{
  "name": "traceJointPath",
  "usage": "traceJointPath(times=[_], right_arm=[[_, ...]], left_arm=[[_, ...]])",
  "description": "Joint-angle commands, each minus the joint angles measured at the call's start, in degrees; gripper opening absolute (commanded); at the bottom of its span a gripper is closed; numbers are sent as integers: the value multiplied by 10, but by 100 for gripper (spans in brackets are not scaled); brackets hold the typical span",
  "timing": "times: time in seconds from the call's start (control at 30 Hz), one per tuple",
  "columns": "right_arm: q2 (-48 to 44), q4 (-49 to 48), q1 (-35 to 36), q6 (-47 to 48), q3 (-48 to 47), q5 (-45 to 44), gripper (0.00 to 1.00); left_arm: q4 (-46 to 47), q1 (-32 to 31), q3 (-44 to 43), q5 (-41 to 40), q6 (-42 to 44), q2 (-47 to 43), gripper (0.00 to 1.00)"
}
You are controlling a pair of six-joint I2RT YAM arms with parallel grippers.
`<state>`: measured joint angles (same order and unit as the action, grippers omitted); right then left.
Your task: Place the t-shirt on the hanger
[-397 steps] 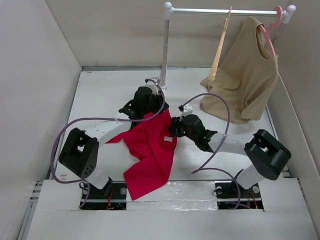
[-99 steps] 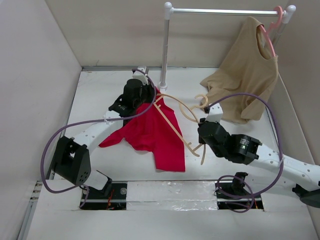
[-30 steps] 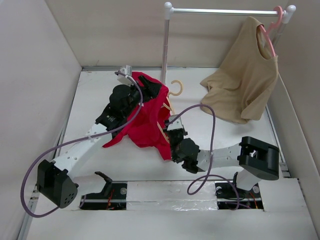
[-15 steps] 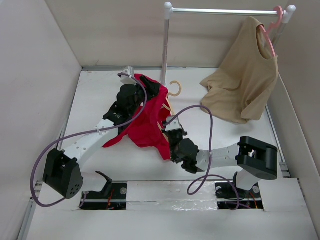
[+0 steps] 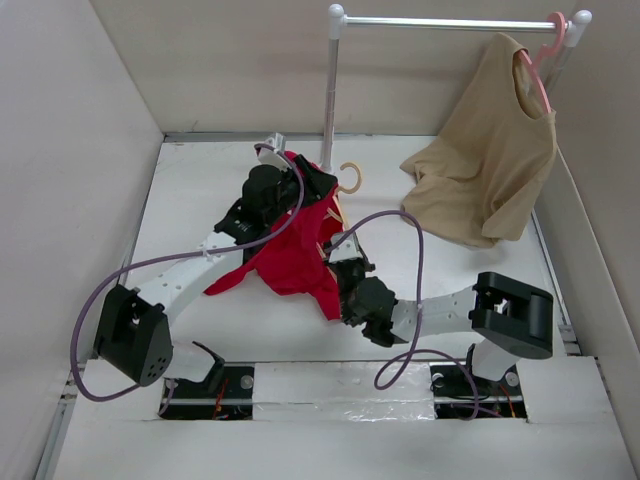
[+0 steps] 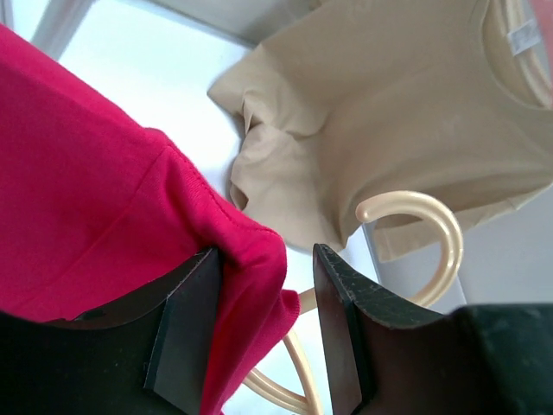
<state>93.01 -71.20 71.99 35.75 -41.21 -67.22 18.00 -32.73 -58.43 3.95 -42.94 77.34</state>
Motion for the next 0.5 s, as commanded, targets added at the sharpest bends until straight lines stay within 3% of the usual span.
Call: traceJointPath(times=[0.0,0.3,0.47], right_arm=[[-4,-305,5,-5,-26,27,0],[-2,-325,0,18,-40,51,0],[2,-325,0,20,-48,59,0]], left_arm=[[4,-21,-30,26,-3,18,42],[31,-47,-35,-33,-19,37,50],[121,-52,16,-77,-43,38,36]])
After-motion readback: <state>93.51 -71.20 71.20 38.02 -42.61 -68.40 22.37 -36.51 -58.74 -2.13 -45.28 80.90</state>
